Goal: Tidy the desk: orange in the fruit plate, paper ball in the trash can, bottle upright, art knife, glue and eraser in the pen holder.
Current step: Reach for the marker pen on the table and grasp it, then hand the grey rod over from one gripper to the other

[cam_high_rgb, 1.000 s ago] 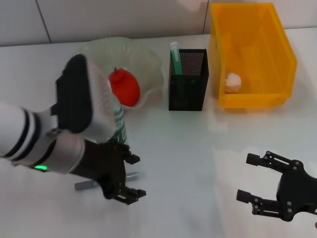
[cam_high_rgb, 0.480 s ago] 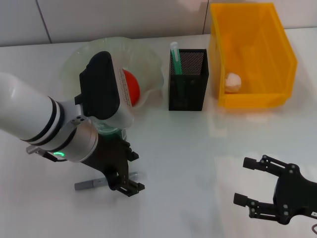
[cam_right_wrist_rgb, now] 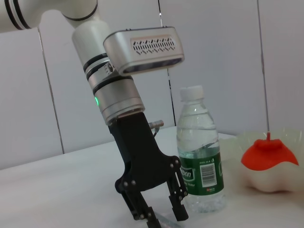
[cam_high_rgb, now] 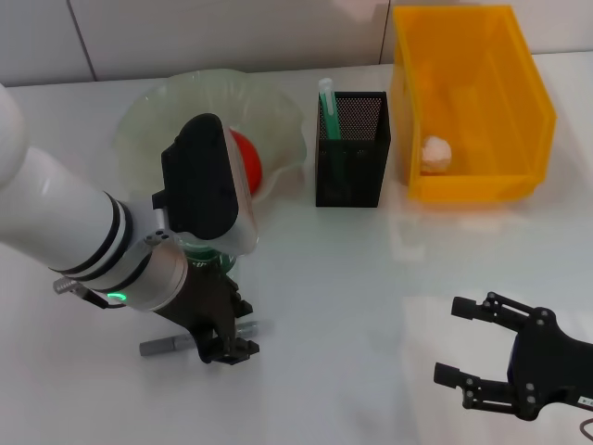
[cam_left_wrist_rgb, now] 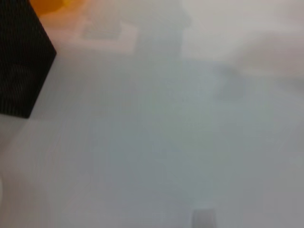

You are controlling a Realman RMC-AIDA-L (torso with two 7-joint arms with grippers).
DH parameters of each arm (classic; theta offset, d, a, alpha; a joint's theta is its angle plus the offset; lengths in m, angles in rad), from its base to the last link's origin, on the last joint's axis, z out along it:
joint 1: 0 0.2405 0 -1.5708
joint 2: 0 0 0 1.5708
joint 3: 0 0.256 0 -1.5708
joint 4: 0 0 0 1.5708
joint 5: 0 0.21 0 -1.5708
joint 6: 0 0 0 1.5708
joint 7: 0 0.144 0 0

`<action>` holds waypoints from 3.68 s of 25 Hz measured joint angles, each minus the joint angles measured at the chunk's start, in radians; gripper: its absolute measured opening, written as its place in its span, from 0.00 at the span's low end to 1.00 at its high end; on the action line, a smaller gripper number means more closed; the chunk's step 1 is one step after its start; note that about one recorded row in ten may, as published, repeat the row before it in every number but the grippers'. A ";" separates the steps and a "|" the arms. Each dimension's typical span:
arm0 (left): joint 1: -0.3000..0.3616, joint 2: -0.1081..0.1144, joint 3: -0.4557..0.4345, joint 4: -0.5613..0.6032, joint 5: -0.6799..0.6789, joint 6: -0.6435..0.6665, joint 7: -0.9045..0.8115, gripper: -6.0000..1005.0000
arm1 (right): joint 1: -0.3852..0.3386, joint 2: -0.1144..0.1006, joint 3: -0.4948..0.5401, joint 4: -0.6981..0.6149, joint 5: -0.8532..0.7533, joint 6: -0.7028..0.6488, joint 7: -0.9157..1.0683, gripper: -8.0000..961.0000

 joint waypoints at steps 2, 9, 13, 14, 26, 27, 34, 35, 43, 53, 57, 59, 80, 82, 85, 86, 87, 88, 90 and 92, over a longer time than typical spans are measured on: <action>0.007 0.001 0.002 0.020 0.024 0.006 -0.018 0.51 | 0.001 0.002 0.000 0.000 -0.011 0.002 0.000 0.85; 0.037 0.005 0.000 0.087 0.082 0.053 -0.032 0.47 | 0.009 0.004 0.003 0.003 -0.025 0.007 0.010 0.85; 0.037 0.003 0.002 0.091 0.121 0.079 -0.043 0.46 | 0.012 0.004 -0.001 0.003 -0.025 0.011 0.012 0.85; 0.037 0.003 0.001 0.095 0.122 0.085 -0.045 0.46 | 0.012 0.004 -0.001 0.003 -0.025 0.011 0.013 0.85; 0.028 0.002 0.002 0.093 0.159 0.112 -0.051 0.45 | 0.013 0.003 0.002 0.003 -0.025 0.011 0.014 0.84; 0.027 0.002 0.001 0.092 0.159 0.113 -0.049 0.45 | 0.013 0.003 0.002 0.003 -0.025 0.011 0.014 0.84; 0.017 0.001 -0.002 0.077 0.159 0.113 -0.046 0.37 | 0.020 0.003 -0.002 0.003 -0.025 0.020 0.020 0.84; 0.014 0.000 -0.004 0.071 0.159 0.113 -0.046 0.34 | 0.021 0.003 -0.002 0.003 -0.027 0.021 0.023 0.84; 0.012 0.000 0.000 0.060 0.160 0.110 -0.044 0.23 | 0.024 0.003 0.000 0.003 -0.037 0.023 0.027 0.84; 0.012 0.002 0.000 0.054 0.162 0.099 -0.036 0.22 | 0.025 0.003 0.003 0.003 -0.038 0.023 0.029 0.83; 0.012 0.002 0.001 0.052 0.162 0.101 -0.027 0.21 | 0.026 0.003 0.005 0.003 -0.038 0.023 0.037 0.83; 0.012 0.002 0.001 0.050 0.162 0.101 -0.025 0.21 | 0.026 0.003 0.005 0.003 -0.038 0.023 0.038 0.83; 0.037 0.006 -0.046 0.181 0.031 0.179 0.004 0.16 | 0.010 -0.012 0.270 0.003 -0.030 -0.144 0.080 0.82; 0.083 0.007 -0.111 0.242 -0.127 0.187 0.058 0.16 | 0.002 -0.035 0.375 0.003 -0.031 -0.290 0.114 0.82; 0.118 0.006 -0.144 0.245 -0.223 0.147 0.108 0.16 | 0.001 -0.049 0.414 0.005 -0.032 -0.371 0.124 0.82; 0.118 0.006 -0.144 0.245 -0.223 0.147 0.108 0.16 | 0.001 -0.054 0.421 0.005 -0.033 -0.407 0.127 0.82; 0.132 0.006 -0.156 0.240 -0.272 0.120 0.132 0.16 | 0.004 -0.057 0.425 0.004 -0.033 -0.462 0.131 0.82; 0.171 0.008 -0.171 0.214 -0.390 0.058 0.192 0.16 | 0.004 -0.057 0.425 0.004 -0.033 -0.462 0.131 0.82; 0.183 0.008 -0.171 0.202 -0.426 0.042 0.220 0.16 | 0.010 -0.056 0.419 0.001 -0.035 -0.493 0.132 0.82; 0.203 0.007 -0.170 0.179 -0.491 0.016 0.282 0.16 | 0.018 -0.051 0.414 0.002 -0.036 -0.501 0.132 0.82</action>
